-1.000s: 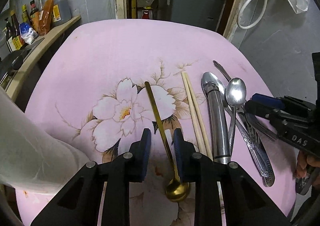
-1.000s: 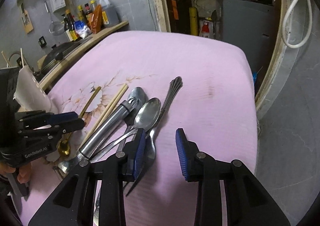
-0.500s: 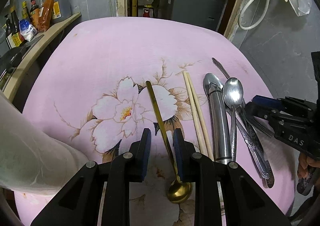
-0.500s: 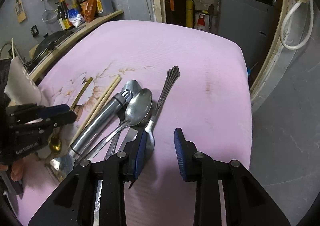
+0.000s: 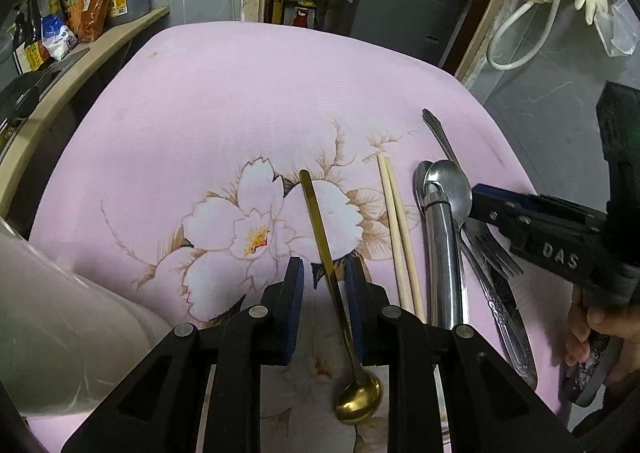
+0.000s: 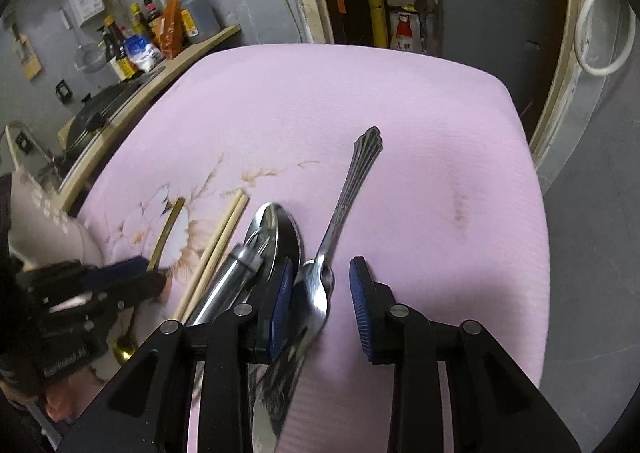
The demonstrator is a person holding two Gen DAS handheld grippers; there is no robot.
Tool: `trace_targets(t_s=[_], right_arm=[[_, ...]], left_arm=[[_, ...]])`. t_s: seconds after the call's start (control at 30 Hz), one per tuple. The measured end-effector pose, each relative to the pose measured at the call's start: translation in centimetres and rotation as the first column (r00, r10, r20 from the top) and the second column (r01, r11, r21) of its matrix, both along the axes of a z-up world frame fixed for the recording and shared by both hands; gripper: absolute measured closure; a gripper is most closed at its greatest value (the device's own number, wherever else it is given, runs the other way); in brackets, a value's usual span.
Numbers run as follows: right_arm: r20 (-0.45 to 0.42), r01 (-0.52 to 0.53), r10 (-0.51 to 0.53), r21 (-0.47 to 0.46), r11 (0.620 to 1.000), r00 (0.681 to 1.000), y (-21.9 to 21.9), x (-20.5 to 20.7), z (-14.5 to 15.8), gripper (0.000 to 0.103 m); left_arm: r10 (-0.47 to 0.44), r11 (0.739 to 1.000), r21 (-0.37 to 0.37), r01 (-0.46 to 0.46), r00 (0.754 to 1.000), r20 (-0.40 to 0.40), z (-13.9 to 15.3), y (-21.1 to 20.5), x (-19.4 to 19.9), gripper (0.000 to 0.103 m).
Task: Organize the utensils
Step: 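Grasp the gold spoon with the left tool while the right tool grasps the silver fork, then lift the gold spoon with the left tool while the right tool lifts the fork toward the caddy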
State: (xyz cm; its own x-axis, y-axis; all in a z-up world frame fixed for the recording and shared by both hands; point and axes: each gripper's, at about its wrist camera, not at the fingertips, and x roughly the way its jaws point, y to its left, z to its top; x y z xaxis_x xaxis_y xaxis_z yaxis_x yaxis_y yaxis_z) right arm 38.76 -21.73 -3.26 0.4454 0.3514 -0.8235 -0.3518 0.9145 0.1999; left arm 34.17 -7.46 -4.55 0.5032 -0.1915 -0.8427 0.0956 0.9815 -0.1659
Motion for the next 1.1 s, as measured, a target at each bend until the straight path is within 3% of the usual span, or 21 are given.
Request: trace_targets(t_s=[0.17, 0.3, 0.47, 0.8, 0.93, 1.1], right_arm=[[-0.004, 0.013, -0.013, -0.005, 1.0, 1.0, 0.6, 1.3, -0.1, 0.076], [0.014, 0.001, -0.001, -0.022, 1.0, 1.0, 0.6, 1.2, -0.2, 0.094], [0.004, 0.032, -0.032, 0.02, 0.999, 0.999, -1.8, 0.8, -0.4, 0.099], [0.037, -0.016, 0.018, -0.057, 0.998, 0.999, -4.0, -3.5, 0.5, 0.099], [0.036, -0.034, 0.037, -0.082, 0.996, 0.999, -3.7, -3.6, 0.6, 0.099], [0.038, -0.032, 0.035, -0.09, 0.995, 0.999, -3.0, -2.8, 0.5, 0.099]], left_arm=[[-0.009, 1.0, 0.014, 0.009, 1.0, 0.013, -0.2, -0.4, -0.2, 0.085], [-0.006, 1.0, 0.014, 0.006, 1.0, 0.02, -0.4, -0.2, -0.2, 0.09], [0.005, 1.0, -0.002, -0.005, 1.0, 0.019, -0.3, 0.2, -0.4, 0.095], [-0.047, 0.999, 0.008, 0.047, 0.999, 0.019, 0.1, 0.2, -2.6, 0.098], [-0.069, 0.996, 0.049, 0.069, 0.998, 0.0, 0.2, -0.2, -3.3, 0.097], [-0.106, 0.979, 0.176, 0.105, 0.994, -0.009, 0.1, -1.5, -4.0, 0.088]])
